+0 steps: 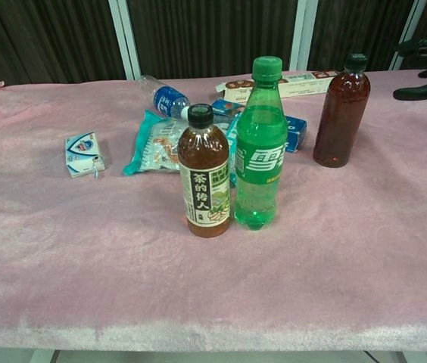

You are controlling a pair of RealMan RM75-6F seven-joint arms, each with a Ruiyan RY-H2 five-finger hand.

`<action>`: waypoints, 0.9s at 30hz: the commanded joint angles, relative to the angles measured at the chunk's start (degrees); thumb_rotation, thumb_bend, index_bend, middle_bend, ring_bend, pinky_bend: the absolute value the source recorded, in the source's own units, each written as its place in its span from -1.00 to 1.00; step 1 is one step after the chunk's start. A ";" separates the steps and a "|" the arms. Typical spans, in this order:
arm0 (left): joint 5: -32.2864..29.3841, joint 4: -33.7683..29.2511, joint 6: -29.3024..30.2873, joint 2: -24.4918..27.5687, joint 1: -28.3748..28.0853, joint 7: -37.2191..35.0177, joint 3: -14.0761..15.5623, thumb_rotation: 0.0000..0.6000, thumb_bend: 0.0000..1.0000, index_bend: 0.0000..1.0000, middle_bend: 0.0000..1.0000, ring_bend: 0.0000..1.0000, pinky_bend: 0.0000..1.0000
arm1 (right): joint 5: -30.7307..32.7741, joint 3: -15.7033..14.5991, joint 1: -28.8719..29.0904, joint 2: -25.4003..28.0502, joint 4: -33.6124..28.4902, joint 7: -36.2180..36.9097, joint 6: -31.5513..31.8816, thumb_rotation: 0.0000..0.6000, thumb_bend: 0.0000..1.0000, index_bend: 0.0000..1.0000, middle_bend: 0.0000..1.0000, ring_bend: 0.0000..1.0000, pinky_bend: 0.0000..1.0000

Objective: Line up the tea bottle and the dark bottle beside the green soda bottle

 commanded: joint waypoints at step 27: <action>1.67 0.43 -1.75 -0.20 0.77 -1.29 -0.83 1.00 -0.41 -1.00 -0.86 -1.00 -1.00 | 6.84 2.54 8.40 -17.77 16.06 -3.79 -5.51 1.00 -0.42 0.35 -0.05 -0.18 -0.10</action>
